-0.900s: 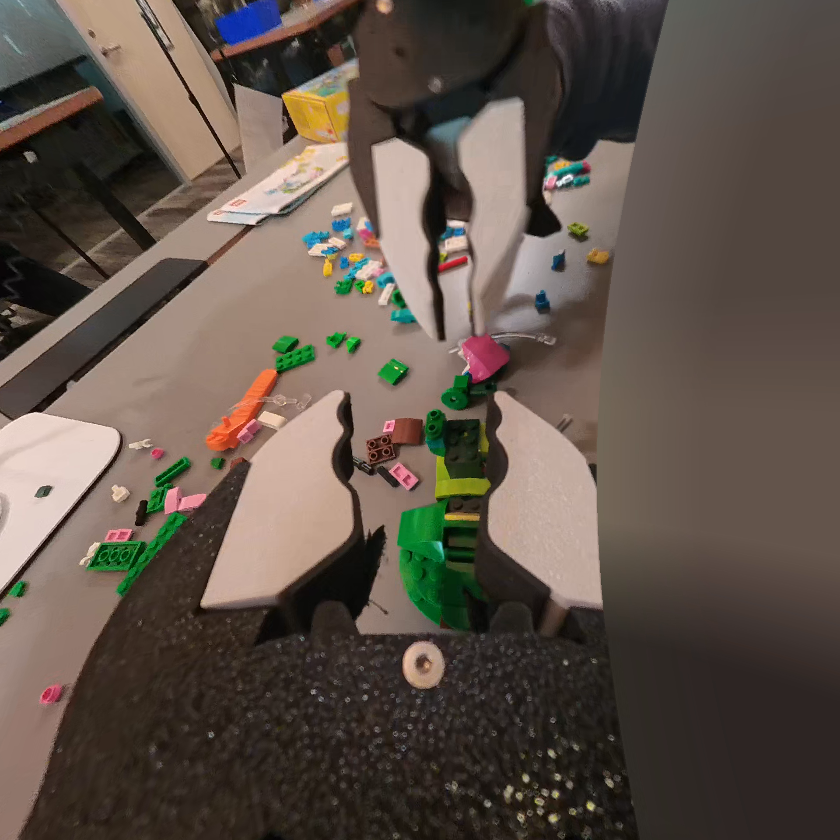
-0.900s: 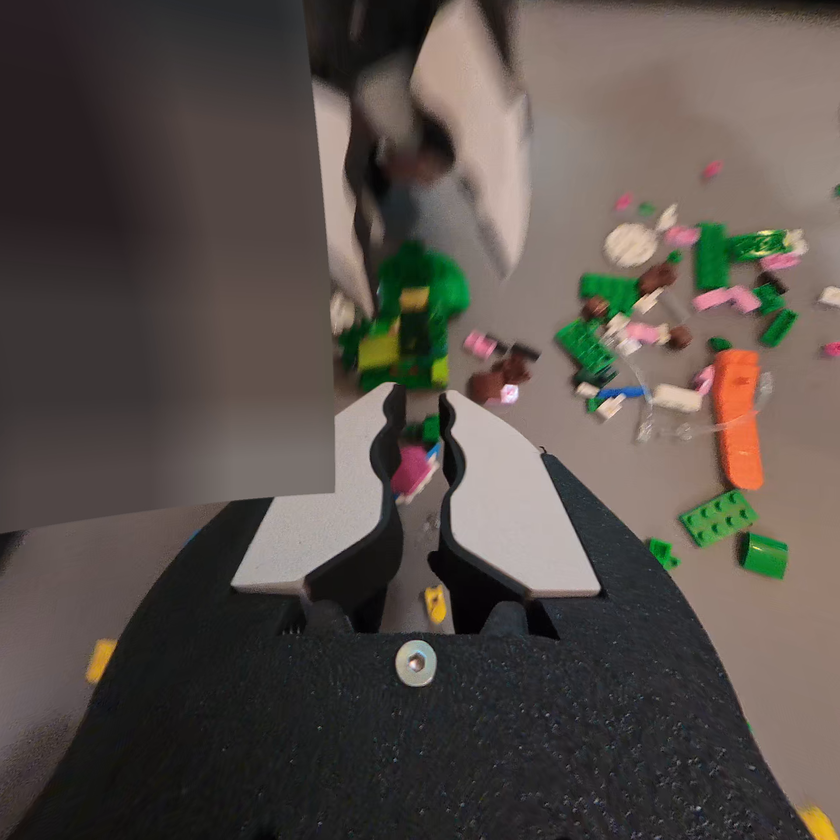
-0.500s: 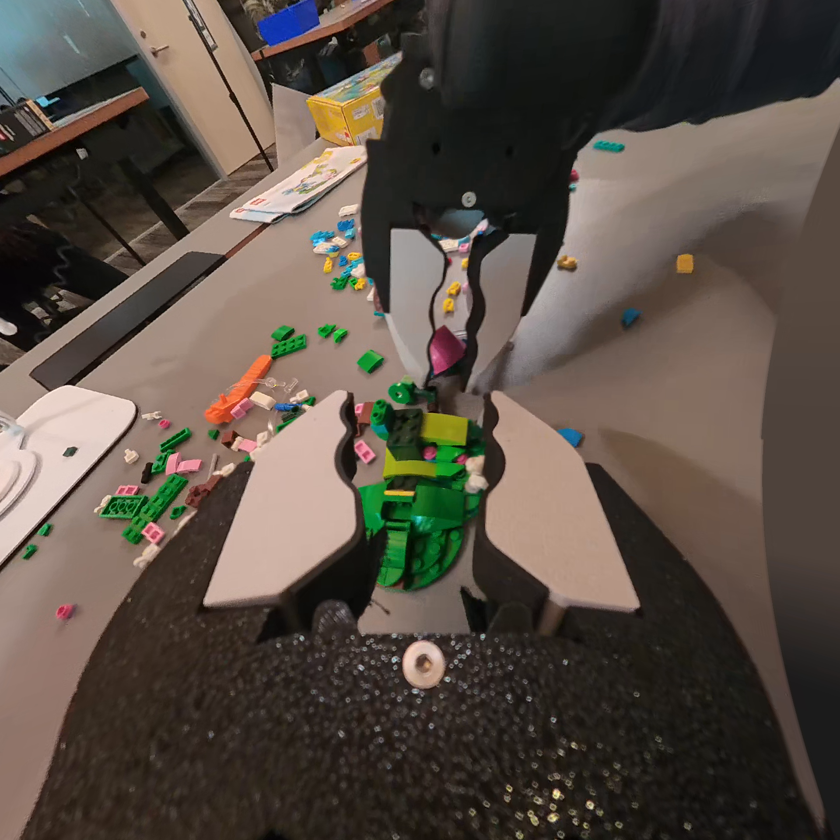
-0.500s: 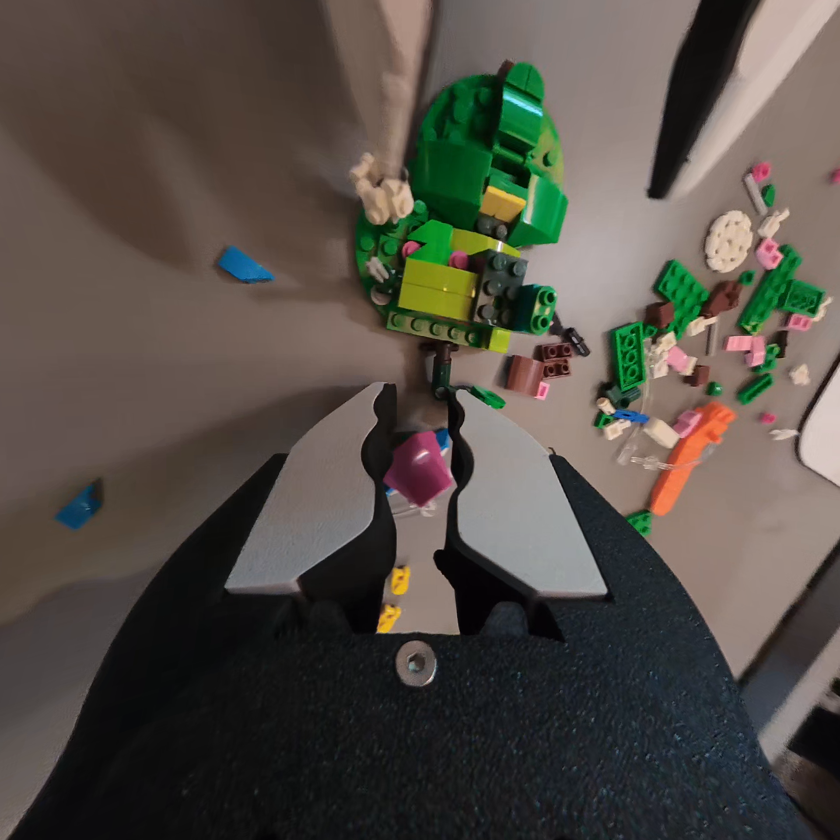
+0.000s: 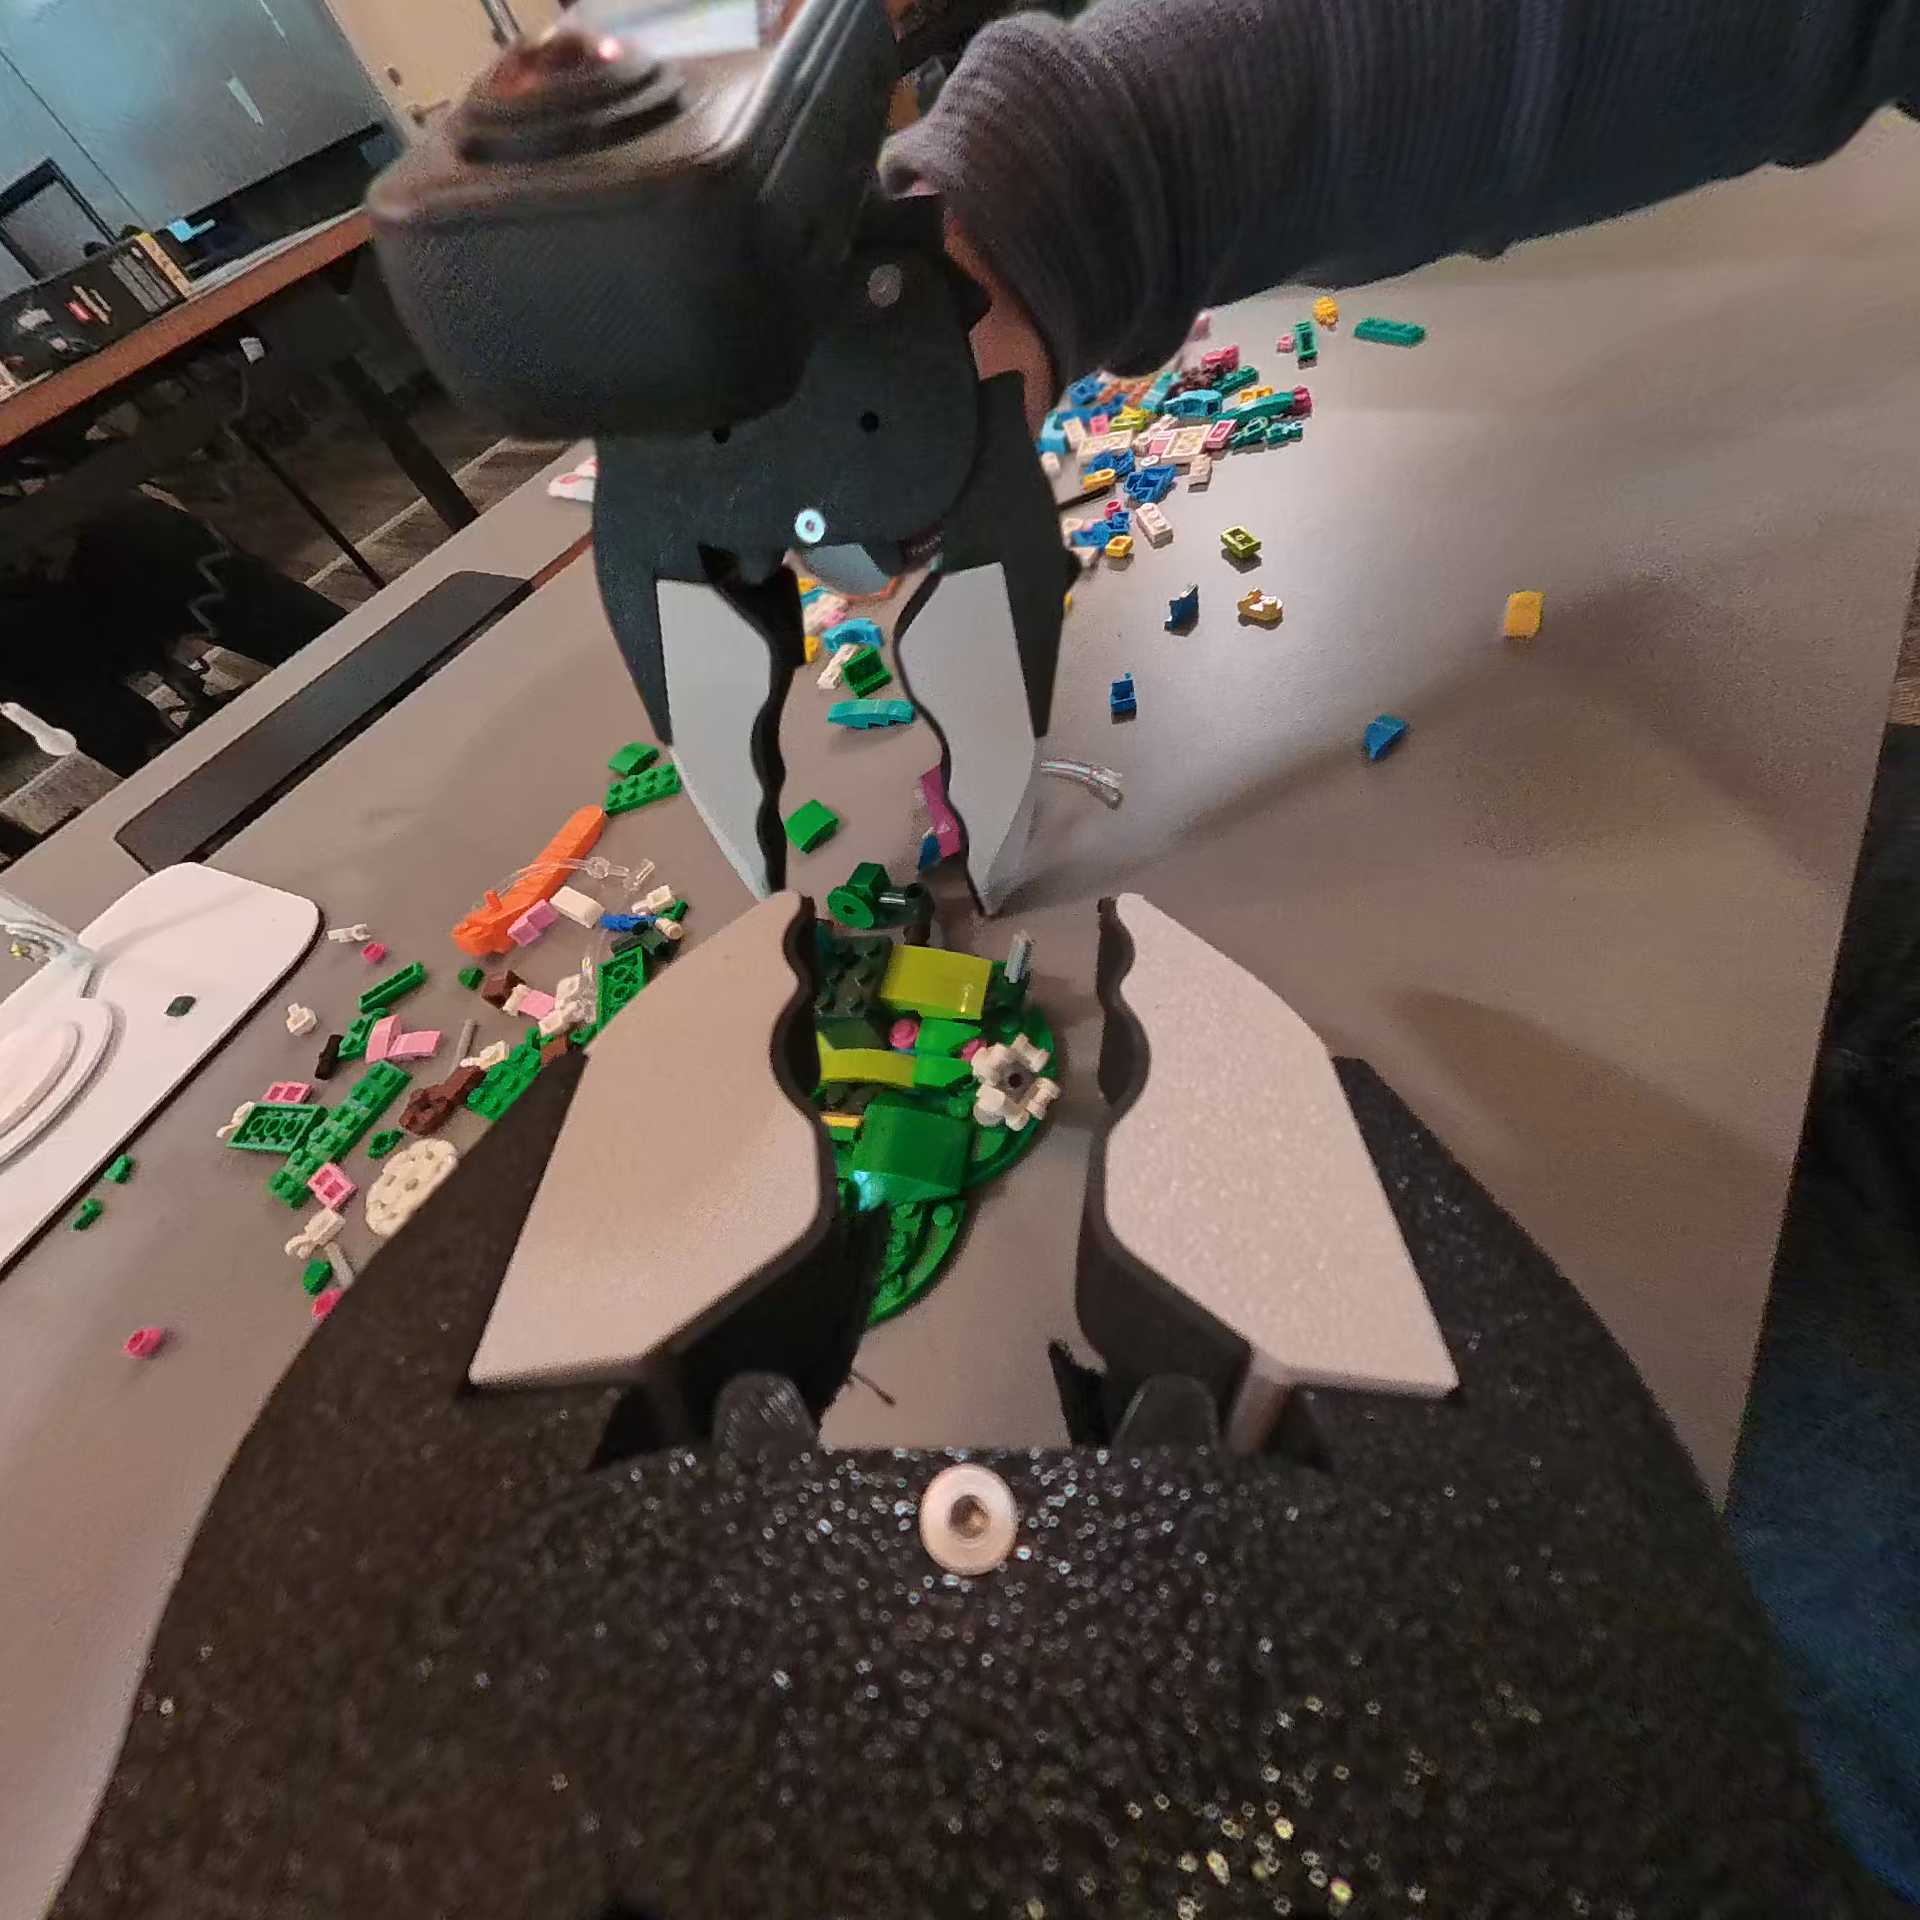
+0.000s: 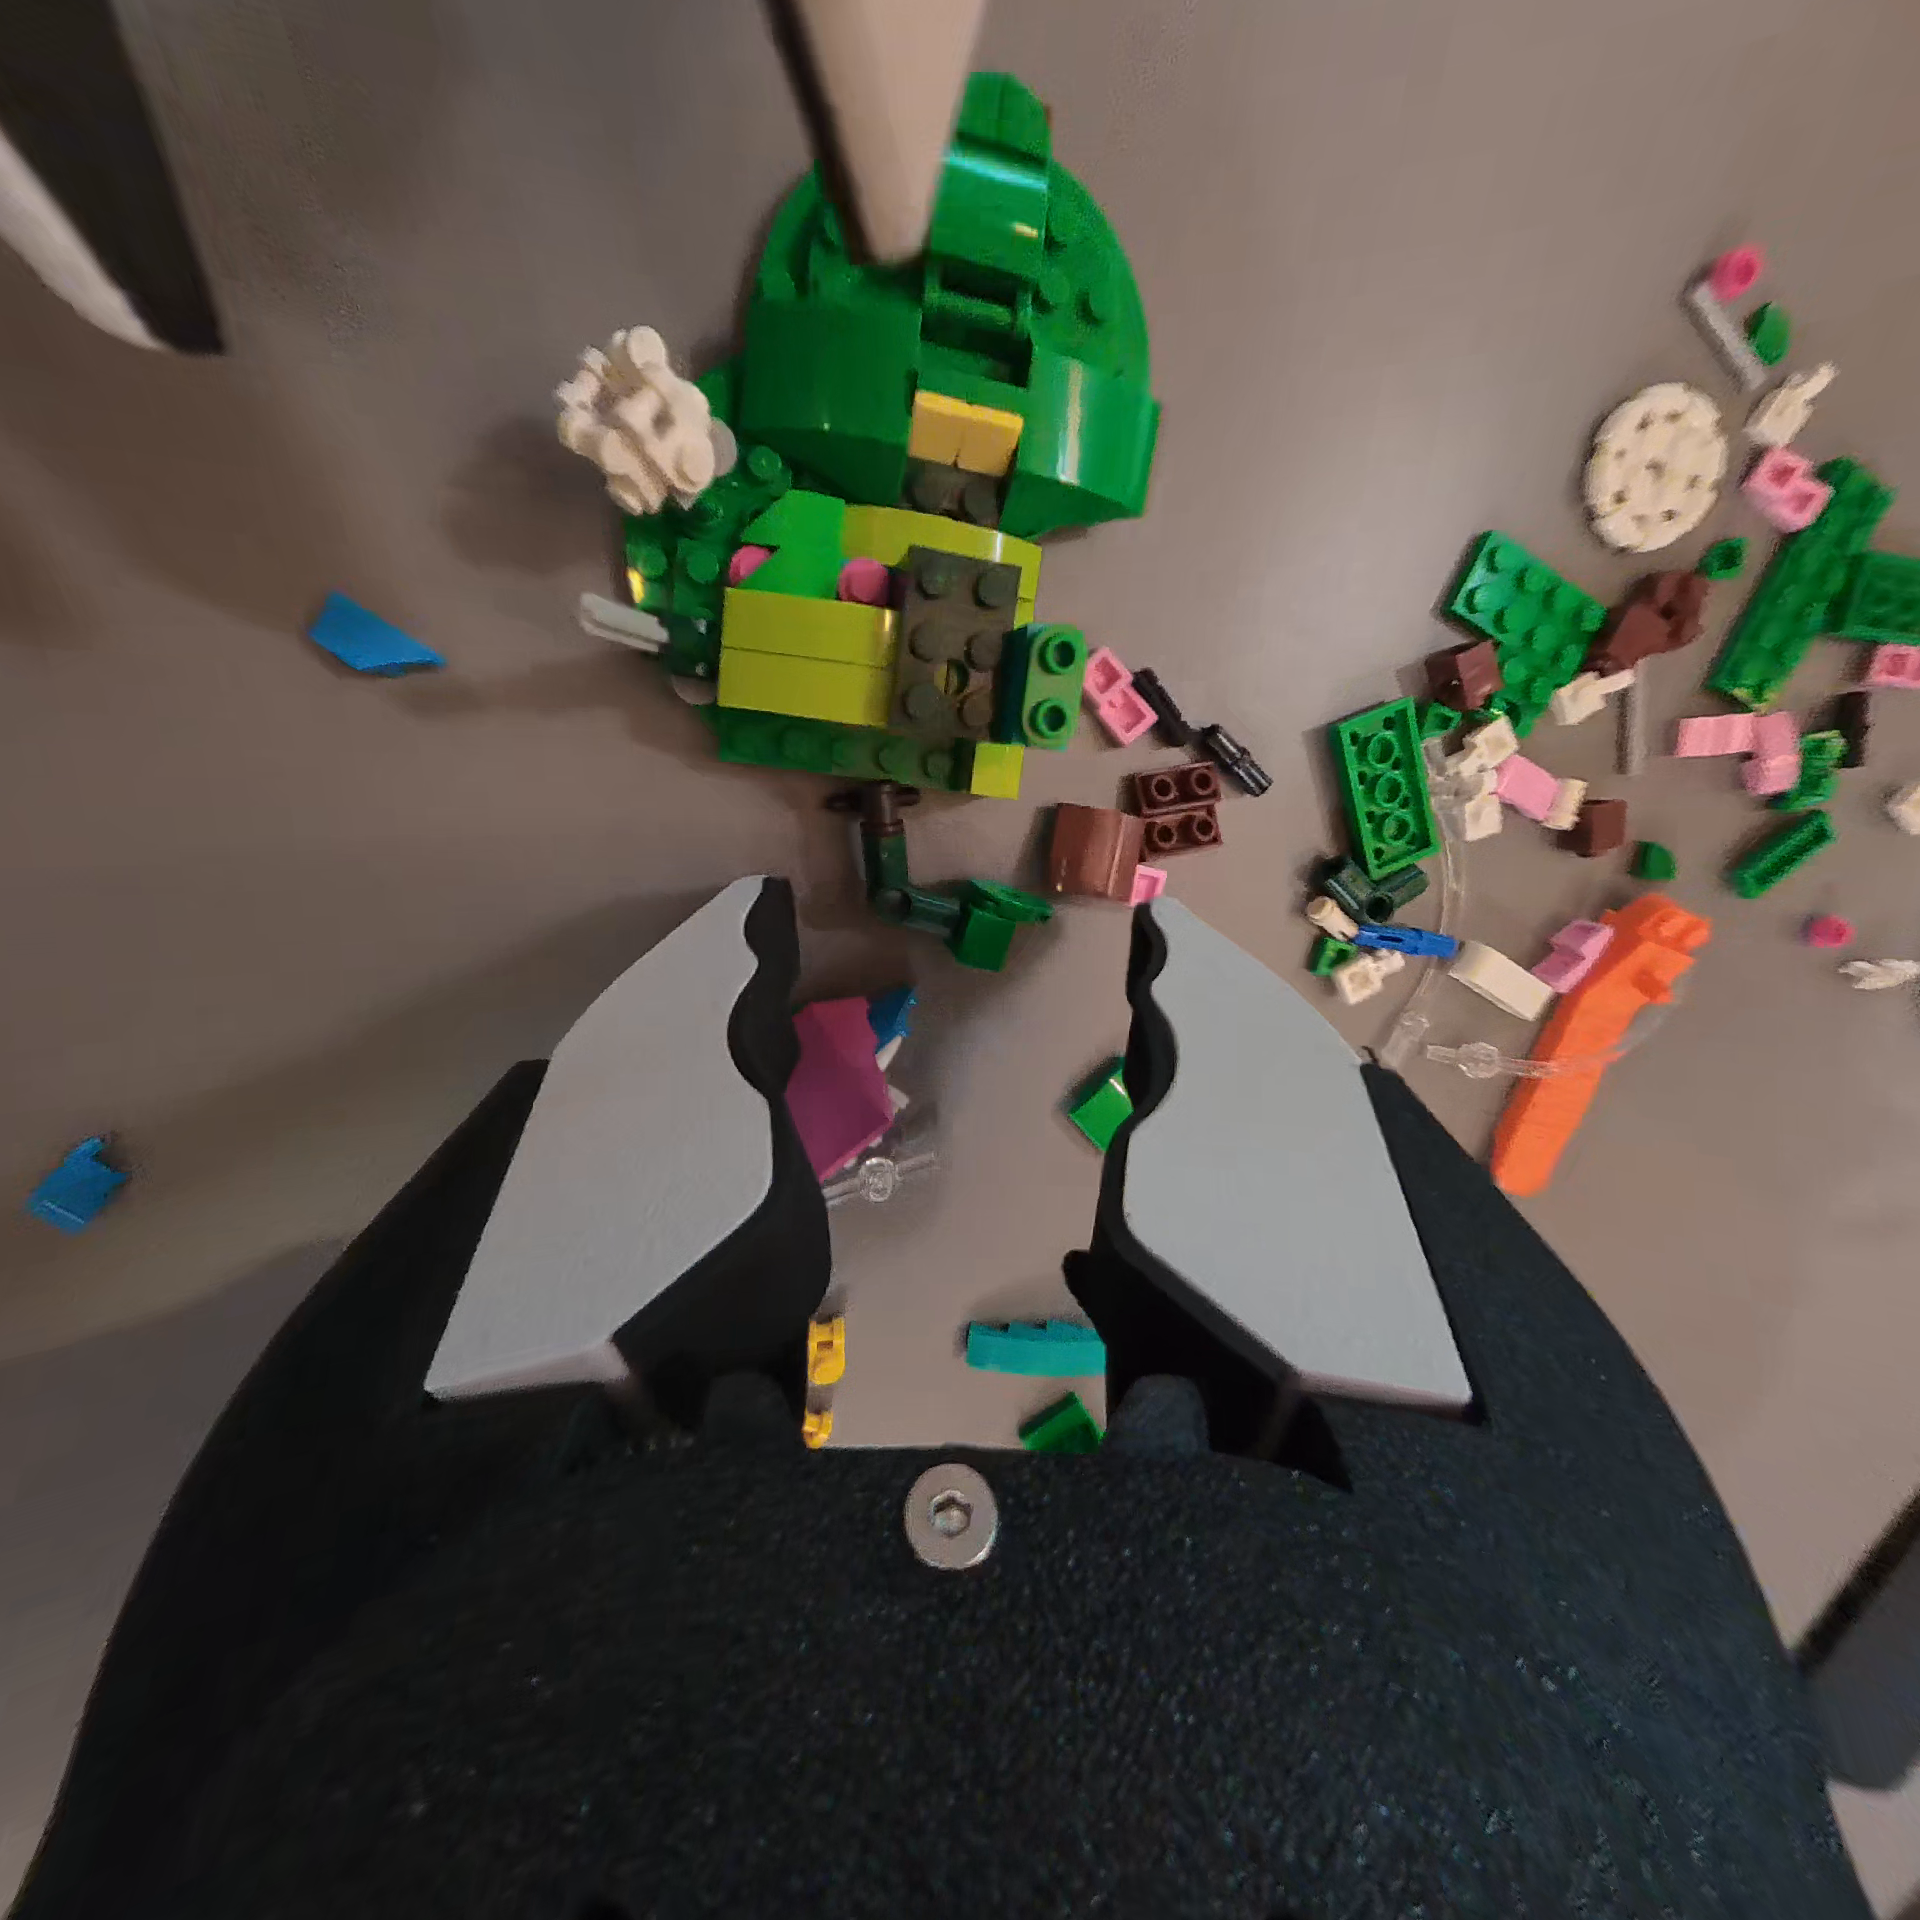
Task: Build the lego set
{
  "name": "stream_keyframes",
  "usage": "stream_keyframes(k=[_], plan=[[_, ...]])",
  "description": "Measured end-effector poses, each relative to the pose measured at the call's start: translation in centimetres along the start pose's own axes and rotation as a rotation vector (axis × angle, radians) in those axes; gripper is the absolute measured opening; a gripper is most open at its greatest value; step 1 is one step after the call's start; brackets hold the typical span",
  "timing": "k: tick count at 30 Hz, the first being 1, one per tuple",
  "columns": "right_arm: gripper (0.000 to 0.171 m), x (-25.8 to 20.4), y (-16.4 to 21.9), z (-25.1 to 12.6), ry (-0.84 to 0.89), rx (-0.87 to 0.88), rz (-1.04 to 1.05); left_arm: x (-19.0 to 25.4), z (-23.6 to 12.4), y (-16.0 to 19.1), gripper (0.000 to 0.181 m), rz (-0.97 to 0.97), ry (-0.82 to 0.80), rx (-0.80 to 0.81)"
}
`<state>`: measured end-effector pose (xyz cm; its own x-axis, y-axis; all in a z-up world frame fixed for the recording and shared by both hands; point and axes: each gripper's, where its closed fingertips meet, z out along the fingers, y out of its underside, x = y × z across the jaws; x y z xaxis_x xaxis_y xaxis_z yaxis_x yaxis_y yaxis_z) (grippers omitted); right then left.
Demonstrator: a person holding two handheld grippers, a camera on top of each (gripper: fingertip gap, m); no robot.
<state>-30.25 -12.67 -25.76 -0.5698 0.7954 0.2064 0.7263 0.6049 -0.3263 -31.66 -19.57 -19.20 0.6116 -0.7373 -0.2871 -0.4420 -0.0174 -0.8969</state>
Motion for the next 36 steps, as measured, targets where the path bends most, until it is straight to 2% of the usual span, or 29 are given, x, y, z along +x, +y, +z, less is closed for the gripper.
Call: stream_keyframes(k=[4,9,16,19,25,31,33,36], plan=[[0.035,-0.4,-0.2,0.5,-0.092,0.000,0.035,0.1,-0.3,0.3,0.051,-0.036,-0.015,0.017],[0.034,-0.3,0.1,-0.2,-0.030,0.038,0.012,-0.2,-0.5,0.5,0.050,-0.066,-0.039,0.041],[0.034,-2.4,-2.4,-5.8,0.179,0.448,-0.038,-0.1,0.5,-1.6,0.050,-0.051,-0.111,0.149],[0.034,-3.8,-2.3,-7.5,0.278,0.541,-0.010,1.1,1.8,-2.8,0.046,0.009,-0.131,0.191],[0.034,-6.0,-1.0,-8.4,0.428,0.593,0.089,4.1,4.8,-4.0,0.035,0.165,-0.094,0.181],[0.034,-7.6,0.0,-8.3,0.403,0.623,0.139,6.2,6.4,-4.5,0.016,0.296,-0.044,0.117],[0.034,-7.8,0.4,-8.2,0.404,0.596,0.127,6.2,6.7,-4.4,0.014,0.308,-0.054,0.084],[0.033,-7.6,0.8,-8.1,0.462,0.551,0.108,6.0,7.1,-4.3,0.010,0.223,-0.040,0.032]])
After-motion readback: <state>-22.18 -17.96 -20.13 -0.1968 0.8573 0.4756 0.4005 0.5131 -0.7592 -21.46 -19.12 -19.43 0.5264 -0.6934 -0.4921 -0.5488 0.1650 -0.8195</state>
